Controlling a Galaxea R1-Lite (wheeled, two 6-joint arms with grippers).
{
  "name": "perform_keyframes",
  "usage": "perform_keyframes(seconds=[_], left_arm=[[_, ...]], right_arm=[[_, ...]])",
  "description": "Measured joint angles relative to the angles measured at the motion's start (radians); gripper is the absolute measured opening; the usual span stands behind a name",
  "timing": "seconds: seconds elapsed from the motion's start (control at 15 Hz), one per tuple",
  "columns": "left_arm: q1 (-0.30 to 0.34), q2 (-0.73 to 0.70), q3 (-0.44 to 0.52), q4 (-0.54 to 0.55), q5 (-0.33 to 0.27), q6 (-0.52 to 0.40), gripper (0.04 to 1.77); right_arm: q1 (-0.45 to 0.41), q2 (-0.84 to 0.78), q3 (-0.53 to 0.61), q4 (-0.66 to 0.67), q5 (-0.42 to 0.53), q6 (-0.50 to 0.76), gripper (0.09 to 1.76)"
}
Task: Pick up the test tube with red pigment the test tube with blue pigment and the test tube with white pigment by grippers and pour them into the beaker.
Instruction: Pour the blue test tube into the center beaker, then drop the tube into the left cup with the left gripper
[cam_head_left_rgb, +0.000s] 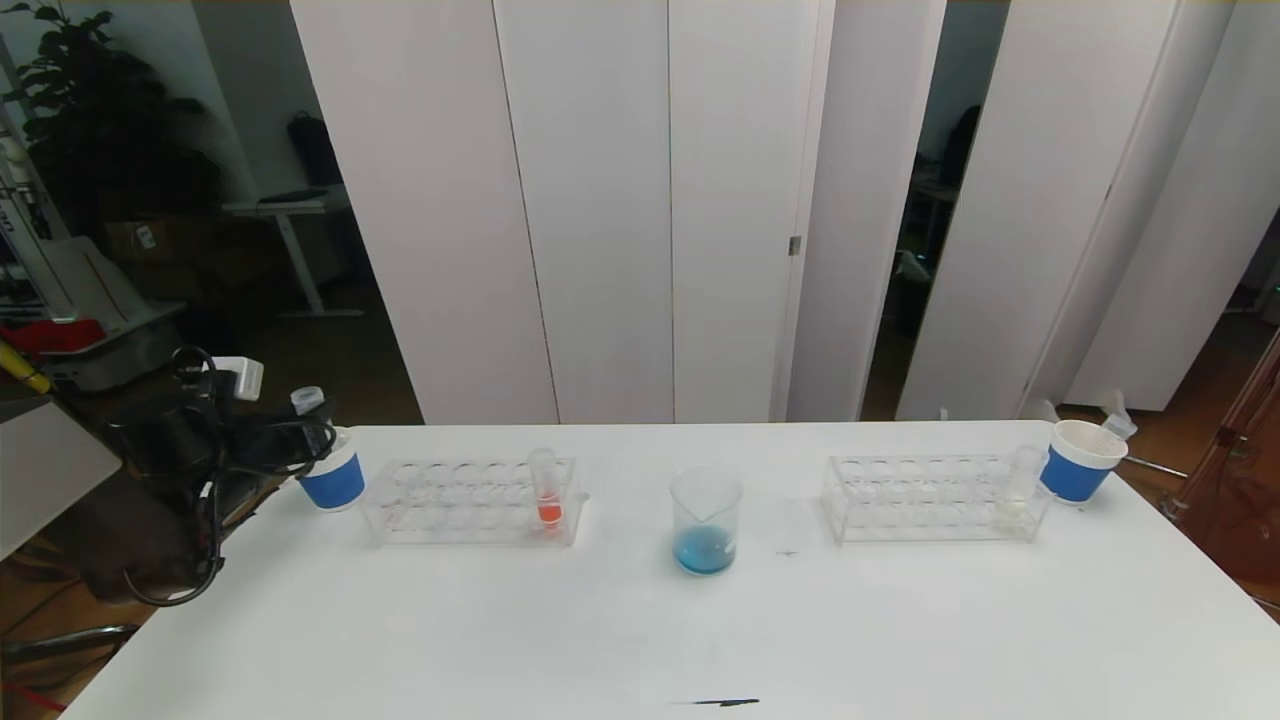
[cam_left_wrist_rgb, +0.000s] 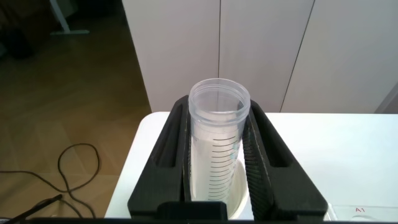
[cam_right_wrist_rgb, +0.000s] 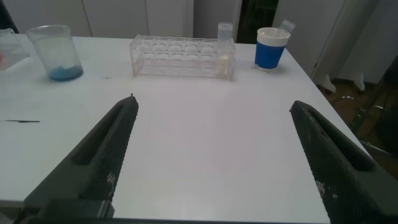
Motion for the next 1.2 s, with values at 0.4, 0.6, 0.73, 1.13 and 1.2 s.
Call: perform_keyframes(seconds=[0.4,0.6,0.73,1.13,1.2], left_arm=[[0.001,0.008,0.001,0.0,0.0,0.0,0.57],[0.003,0.008,0.001,-0.001,0.0,0.0,0.58],[0.003,0.008,0.005,-0.001,-0.001,0.001,0.92],[0.003,0.015,0.013,-0.043,-0.001,0.0,1.75],[0.003,0.015,0.013,-0.046,-0.001,0.0,1.75]], right_arm=[[0.0,0.0,0.0,0.0,0.0,0.0,1.75],[0.0,0.0,0.0,0.0,0.0,0.0,1.75],[0.0,0.0,0.0,0.0,0.0,0.0,1.75],[0.0,0.0,0.0,0.0,0.0,0.0,1.75],[0.0,0.0,0.0,0.0,0.0,0.0,1.75]])
